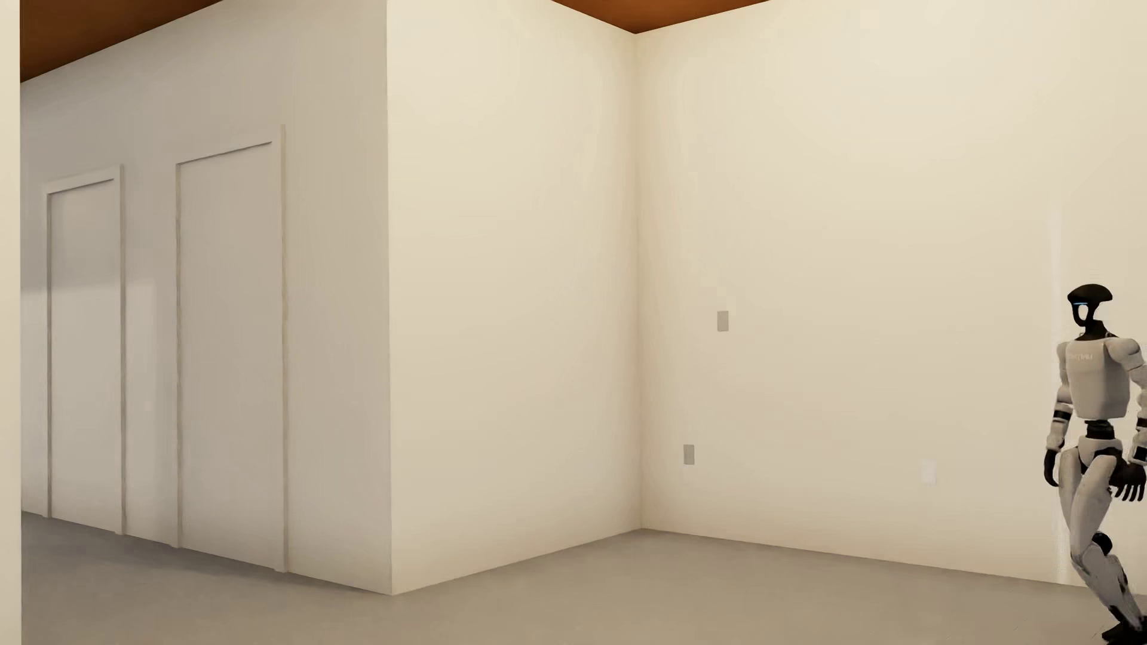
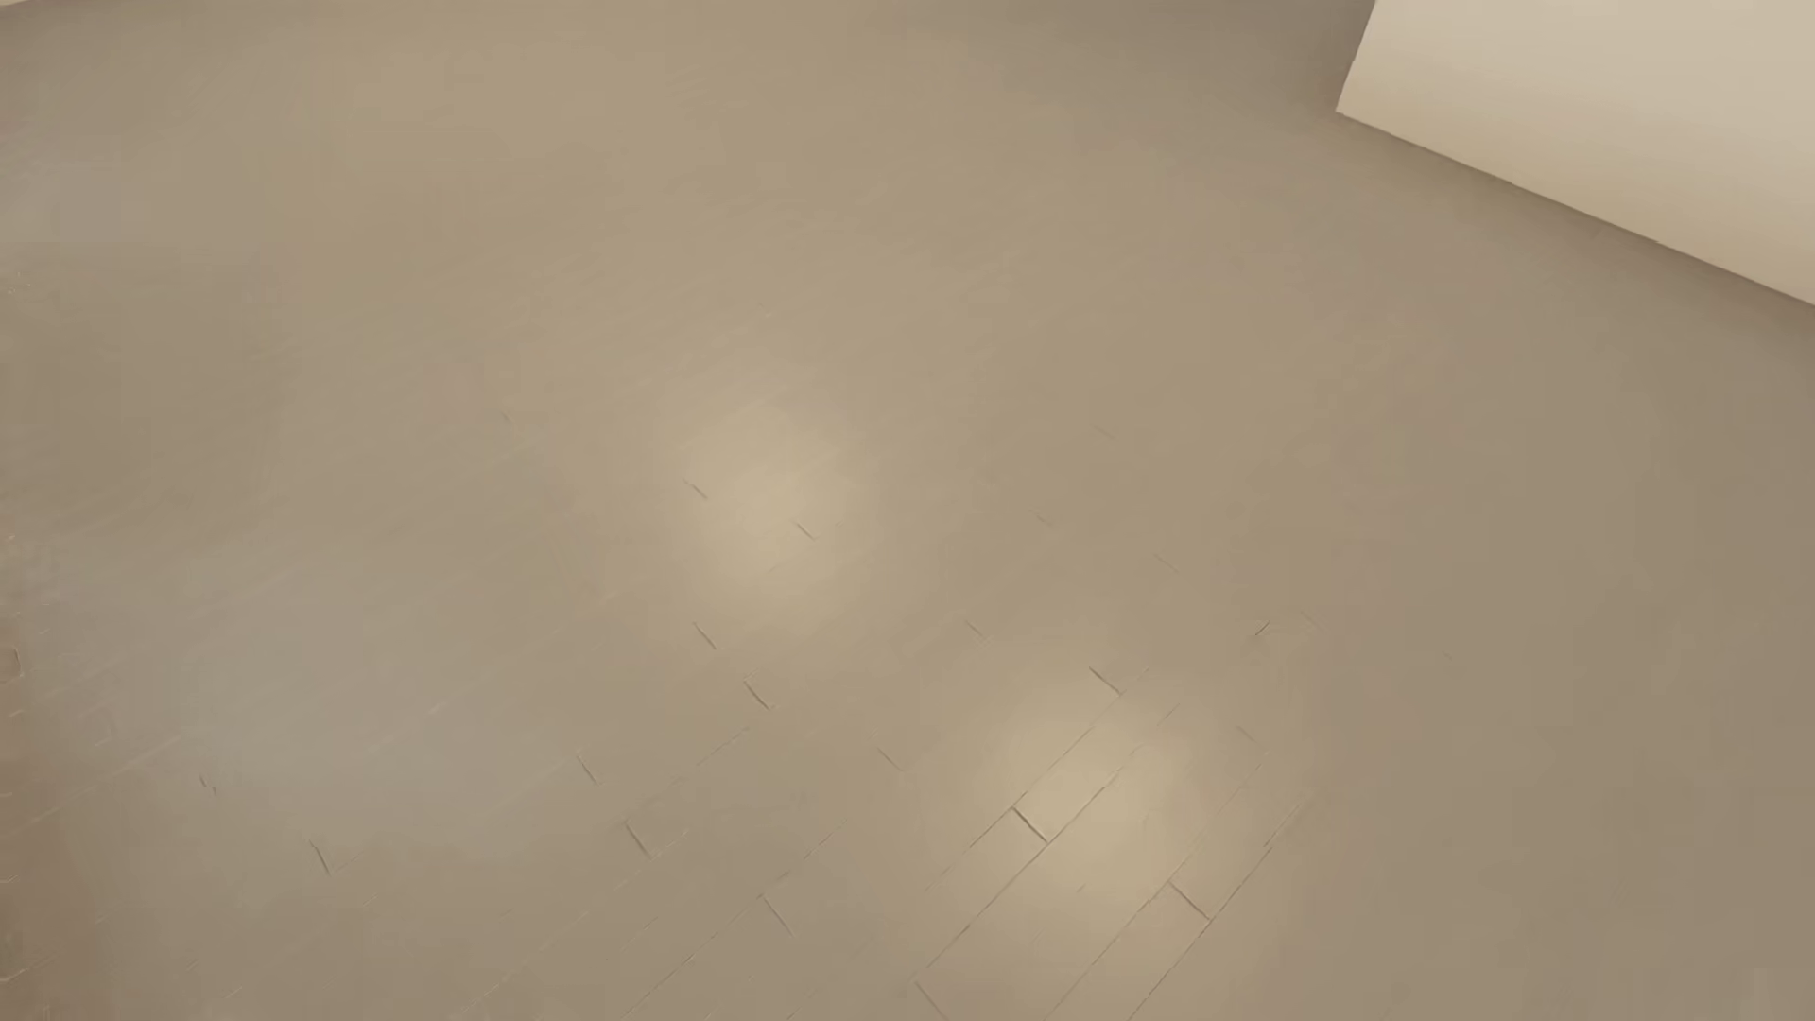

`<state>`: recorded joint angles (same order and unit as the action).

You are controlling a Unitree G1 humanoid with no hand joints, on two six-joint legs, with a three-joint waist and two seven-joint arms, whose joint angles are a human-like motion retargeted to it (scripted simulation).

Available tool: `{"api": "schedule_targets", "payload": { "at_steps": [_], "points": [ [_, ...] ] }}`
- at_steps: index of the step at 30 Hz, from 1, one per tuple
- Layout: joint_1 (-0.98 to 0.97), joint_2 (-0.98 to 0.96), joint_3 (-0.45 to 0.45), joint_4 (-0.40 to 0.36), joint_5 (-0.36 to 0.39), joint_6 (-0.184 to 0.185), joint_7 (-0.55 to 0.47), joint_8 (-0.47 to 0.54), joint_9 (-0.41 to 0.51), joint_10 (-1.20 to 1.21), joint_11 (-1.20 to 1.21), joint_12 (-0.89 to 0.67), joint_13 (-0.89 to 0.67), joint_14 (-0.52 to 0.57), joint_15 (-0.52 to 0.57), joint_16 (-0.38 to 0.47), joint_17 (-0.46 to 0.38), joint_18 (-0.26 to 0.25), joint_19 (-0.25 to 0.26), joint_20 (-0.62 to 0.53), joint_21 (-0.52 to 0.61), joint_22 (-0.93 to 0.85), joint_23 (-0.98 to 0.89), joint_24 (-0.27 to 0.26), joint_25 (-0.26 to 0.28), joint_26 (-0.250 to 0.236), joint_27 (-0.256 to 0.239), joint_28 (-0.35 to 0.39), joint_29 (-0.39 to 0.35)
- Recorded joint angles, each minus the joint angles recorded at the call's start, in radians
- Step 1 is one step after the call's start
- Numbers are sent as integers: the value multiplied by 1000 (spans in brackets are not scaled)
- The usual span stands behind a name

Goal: Circle the corner

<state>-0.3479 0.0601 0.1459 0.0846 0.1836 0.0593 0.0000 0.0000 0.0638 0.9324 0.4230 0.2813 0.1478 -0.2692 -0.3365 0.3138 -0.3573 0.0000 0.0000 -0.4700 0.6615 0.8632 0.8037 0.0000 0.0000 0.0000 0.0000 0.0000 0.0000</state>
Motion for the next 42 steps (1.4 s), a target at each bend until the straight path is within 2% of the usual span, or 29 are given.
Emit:
{"api": "schedule_targets", "payload": {
  "at_steps": [2,6,8,9,10,11,13,14,15,16,18,20,21,22,23,24,25,26,27,28,29,30,32,33,35,38,40,41,42],
  "points": [
    [-101,31,55,6,-19,-25,0,0,5,-78,-13,19,-41,51,-48,17,12,0,0,-14,-27,23,22,0,0,0,0,0,0],
    [-217,201,83,14,-26,-27,0,0,33,-241,-32,40,-90,156,-184,17,11,0,0,-15,-45,121,22,0,0,0,0,0,0],
    [-238,270,134,44,-27,-27,0,0,32,-226,-49,41,-107,138,-168,21,14,0,0,-3,-14,138,65,0,0,0,0,0,0],
    [-253,287,150,19,-52,-37,0,0,23,-192,-37,42,-90,136,-142,22,-3,0,0,-12,29,146,35,0,0,0,0,0,0],
    [-282,274,176,8,-79,-49,0,0,9,-117,-3,44,-73,104,-84,18,22,0,0,-7,-24,155,81,0,0,0,0,0,0],
    [-253,283,184,-4,-98,-67,0,0,10,-66,50,54,-60,70,9,33,21,0,0,-15,40,139,95,0,0,0,0,0,0],
    [-185,160,159,-16,-114,-53,0,0,-16,-27,330,36,-2,-9,344,17,15,0,0,-32,51,168,102,0,0,0,0,0,0],
    [-104,68,141,-54,-143,-61,0,0,20,-40,547,25,9,-43,441,18,24,0,0,-10,57,145,107,0,0,0,0,0,0],
    [-41,-45,69,-89,-149,-62,0,0,37,-66,756,12,34,-69,437,5,17,0,0,-8,35,121,86,0,0,0,0,0,0],
    [54,-135,20,-85,-131,-42,0,0,50,-112,882,-2,45,-80,413,11,10,0,0,-23,62,107,99,0,0,0,0,0,0],
    [217,-331,-114,-83,-105,-16,0,0,56,-230,829,-23,88,-81,446,12,23,0,0,-18,-15,39,99,0,0,0,0,0,0],
    [391,-442,-213,-67,-75,10,0,0,63,-359,476,-47,121,-61,564,30,0,0,0,-5,8,-30,76,0,0,0,0,0,0],
    [464,-481,-245,-64,-72,11,0,0,59,-401,287,-70,141,-70,563,43,-7,0,0,-3,6,-59,65,0,0,0,0,0,0],
    [528,-511,-277,-63,-72,11,0,0,51,-437,123,-88,149,-87,435,55,-5,0,0,4,-8,-86,66,0,0,0,0,0,0],
    [579,-536,-294,-62,-79,7,0,0,37,-448,22,-110,161,-106,211,67,-9,0,0,7,4,-106,57,0,0,0,0,0,0],
    [611,-560,-311,-53,-79,12,0,0,27,-441,19,-130,167,-123,68,72,-5,0,0,17,9,-106,77,0,0,0,0,0,0],
    [641,-574,-346,-51,-83,15,0,0,34,-427,22,-136,171,-122,142,69,-10,0,0,36,25,-100,75,0,0,0,0,0,0],
    [664,-615,-359,-36,-73,28,0,0,27,-394,86,-131,176,-77,384,63,-11,0,0,55,25,-90,82,0,0,0,0,0,0],
    [652,-648,-365,-10,-53,55,0,0,18,-332,164,-118,174,30,576,46,-7,0,0,73,35,-72,94,0,0,0,0,0,0],
    [632,-618,-342,20,-22,76,0,0,25,-191,231,-99,167,212,616,29,-7,0,0,64,47,-43,115,0,0,0,0,0,0],
    [536,-578,-308,34,9,77,0,0,15,7,260,-79,152,381,604,24,-3,0,0,50,54,-13,131,0,0,0,0,0,0],
    [412,-522,-274,59,42,85,0,0,13,227,259,-70,145,376,565,29,-5,0,0,11,34,-1,109,0,0,0,0,0,0],
    [236,-302,-169,59,50,63,0,0,50,440,174,-51,92,121,421,27,0,0,0,-17,5,5,107,0,0,0,0,0,0],
    [138,-219,-107,41,42,40,0,0,50,424,140,-38,63,47,346,28,-2,0,0,-19,-17,7,87,0,0,0,0,0,0],
    [25,-22,8,39,17,12,0,0,55,193,48,10,13,20,178,42,-38,0,0,-26,-9,-12,2,0,0,0,0,0,0],
    [-80,175,79,46,-14,-4,0,0,20,-325,-23,35,-79,163,-38,40,-54,0,0,-9,-102,28,-35,0,0,0,0,0,0],
    [-115,235,108,50,-27,-11,0,0,-2,-438,-10,38,-110,174,-20,37,-66,0,0,-16,-136,60,-60,0,0,0,0,0,0],
    [-126,273,127,28,-56,-26,0,0,5,-365,30,45,-98,138,34,36,-65,0,0,-6,-142,71,-80,0,0,0,0,0,0],
    [-110,298,144,9,-81,-34,0,0,-2,-292,101,48,-67,173,124,39,-55,0,0,-32,-165,99,-86,0,0,0,0,0,0]
  ]
}}
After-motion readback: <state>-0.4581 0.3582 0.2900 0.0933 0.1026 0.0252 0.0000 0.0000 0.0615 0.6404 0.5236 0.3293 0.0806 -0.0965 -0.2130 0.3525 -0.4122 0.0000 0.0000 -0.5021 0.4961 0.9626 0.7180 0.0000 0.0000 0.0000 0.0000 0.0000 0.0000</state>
